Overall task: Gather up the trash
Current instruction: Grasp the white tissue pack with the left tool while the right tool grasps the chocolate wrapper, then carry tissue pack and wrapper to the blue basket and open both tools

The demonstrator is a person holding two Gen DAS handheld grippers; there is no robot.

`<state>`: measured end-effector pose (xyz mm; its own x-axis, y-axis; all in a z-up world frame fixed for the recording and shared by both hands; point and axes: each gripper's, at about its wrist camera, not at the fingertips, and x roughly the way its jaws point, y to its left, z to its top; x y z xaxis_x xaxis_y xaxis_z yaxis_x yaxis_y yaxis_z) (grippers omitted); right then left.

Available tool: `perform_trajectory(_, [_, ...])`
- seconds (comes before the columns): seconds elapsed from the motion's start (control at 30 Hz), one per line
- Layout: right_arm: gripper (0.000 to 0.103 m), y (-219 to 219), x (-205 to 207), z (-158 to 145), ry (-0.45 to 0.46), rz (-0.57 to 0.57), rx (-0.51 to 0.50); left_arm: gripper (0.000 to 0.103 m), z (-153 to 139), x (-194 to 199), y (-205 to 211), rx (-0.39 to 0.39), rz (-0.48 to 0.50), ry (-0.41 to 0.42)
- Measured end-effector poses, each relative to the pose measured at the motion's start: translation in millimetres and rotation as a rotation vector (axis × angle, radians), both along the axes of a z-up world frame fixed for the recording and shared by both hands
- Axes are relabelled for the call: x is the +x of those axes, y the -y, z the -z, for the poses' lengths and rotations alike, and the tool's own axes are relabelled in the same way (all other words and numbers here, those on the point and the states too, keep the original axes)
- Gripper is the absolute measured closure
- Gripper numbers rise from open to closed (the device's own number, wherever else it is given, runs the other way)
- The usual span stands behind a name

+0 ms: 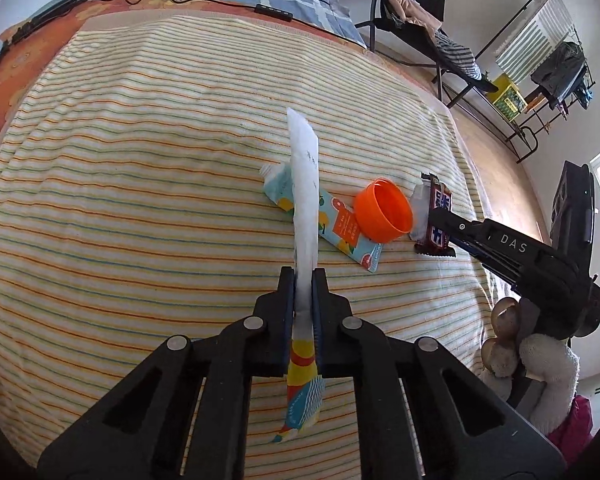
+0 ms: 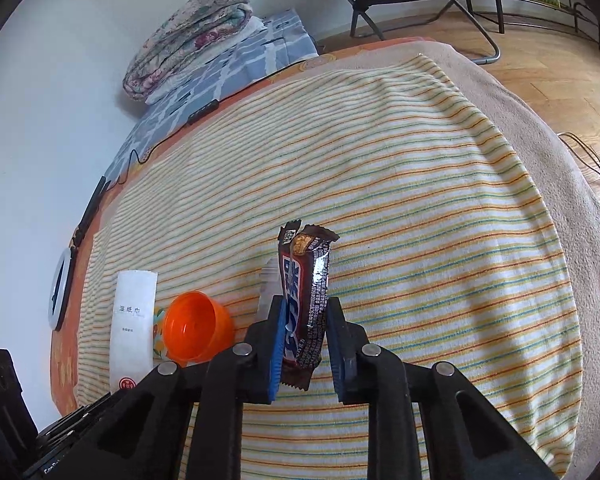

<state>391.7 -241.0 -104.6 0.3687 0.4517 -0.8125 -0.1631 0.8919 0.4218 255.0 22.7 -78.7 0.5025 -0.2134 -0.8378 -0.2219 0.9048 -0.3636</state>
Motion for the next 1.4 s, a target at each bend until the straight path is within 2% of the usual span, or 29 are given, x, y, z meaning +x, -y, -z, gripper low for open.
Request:
perform_trajectory(0.1, [0.093,2,-2,-6,0.023,-0.002,0.007,0.097,-5,-4,-7,-0.002,-0.010,0.016])
perform_trajectory(0.37, [0.094,1,-12,-20,0.064,-0.029,0.000,0.097,-21,-17,-20,0.004,-0.023,0.051])
perform_trajectory(0.6, [0.094,0,-36,-47,0.128,-0.071,0.003,0.097,-39,-36,-16,0.019,-0.002,0.086])
perform_trajectory(0.93, [0.094,-12,-97,-83,0.237,-0.186,-0.059,0.097,-60,-76,-6,0.050,0.033,0.127])
perform_trajectory(1.4, [0.094,0,-201,-87,0.240,-0.330,-0.038,0.097,-62,-151,21,0.083,0.103,0.151])
